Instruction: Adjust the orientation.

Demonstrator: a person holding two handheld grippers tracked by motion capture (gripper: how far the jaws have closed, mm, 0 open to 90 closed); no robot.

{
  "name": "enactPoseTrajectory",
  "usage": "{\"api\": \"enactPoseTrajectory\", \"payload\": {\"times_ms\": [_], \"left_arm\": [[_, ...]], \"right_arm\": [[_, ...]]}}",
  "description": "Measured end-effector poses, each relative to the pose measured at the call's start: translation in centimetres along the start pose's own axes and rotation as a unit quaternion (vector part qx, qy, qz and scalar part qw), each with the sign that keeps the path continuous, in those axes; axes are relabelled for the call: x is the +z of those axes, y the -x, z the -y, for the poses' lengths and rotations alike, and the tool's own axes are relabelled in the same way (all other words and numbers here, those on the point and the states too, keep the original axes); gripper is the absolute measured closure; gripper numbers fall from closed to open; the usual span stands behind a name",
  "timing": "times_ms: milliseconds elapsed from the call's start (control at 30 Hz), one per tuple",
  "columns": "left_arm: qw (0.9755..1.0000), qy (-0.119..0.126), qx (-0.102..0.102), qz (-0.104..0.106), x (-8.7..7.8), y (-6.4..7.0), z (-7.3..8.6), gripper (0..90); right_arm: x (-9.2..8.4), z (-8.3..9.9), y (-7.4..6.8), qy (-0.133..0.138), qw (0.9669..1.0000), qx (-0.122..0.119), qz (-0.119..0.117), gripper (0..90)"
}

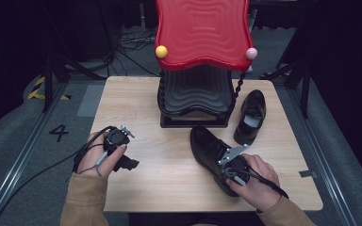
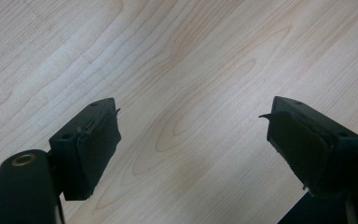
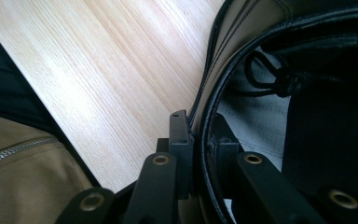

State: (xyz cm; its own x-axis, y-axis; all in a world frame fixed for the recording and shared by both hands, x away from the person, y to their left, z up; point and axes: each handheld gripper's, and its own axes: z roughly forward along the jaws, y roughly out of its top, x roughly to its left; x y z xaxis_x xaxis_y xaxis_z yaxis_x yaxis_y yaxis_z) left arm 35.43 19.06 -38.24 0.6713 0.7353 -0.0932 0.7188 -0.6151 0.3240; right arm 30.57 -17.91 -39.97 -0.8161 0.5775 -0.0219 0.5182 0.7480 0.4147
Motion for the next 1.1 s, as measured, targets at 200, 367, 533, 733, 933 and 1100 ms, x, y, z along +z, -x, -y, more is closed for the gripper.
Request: {"api": "enactPoseTrajectory", "payload": {"times_ms": [200,367,533,733,933,1100], "left_arm": [[1.0000,0.000,0.000,-0.002,-0.1,-0.1,0.1,17.4],[1.0000,-0.002,-0.002,0.001,0.1,0.0,0.1,17.5],[1.0000,-0.002,-0.001,-0.002,0.1,0.0,-0.1,17.5],[1.0000,-0.003,0.001,0.000,0.1,0.0,-0.2,17.4],[1.0000,-0.006,0.002,0.002,0.4,0.0,-0.4,17.4],[1.0000,-0.008,-0.001,0.002,0.5,-0.1,-0.4,17.6]], "right_arm": [[0.4,0.1,-0.2,-0.002,0.9999,0.011,-0.009,82.6],[0.8,0.2,0.0,-0.016,0.9995,0.018,-0.021,81.6],[1.0,0.3,0.2,-0.006,0.9992,0.027,-0.030,77.3],[0.2,0.7,0.6,0.014,0.9984,0.044,-0.033,70.5],[-2.0,0.9,1.0,0.041,0.9972,0.054,-0.031,66.3],[-3.9,0.8,1.6,0.066,0.9950,0.065,-0.036,66.3]]}}
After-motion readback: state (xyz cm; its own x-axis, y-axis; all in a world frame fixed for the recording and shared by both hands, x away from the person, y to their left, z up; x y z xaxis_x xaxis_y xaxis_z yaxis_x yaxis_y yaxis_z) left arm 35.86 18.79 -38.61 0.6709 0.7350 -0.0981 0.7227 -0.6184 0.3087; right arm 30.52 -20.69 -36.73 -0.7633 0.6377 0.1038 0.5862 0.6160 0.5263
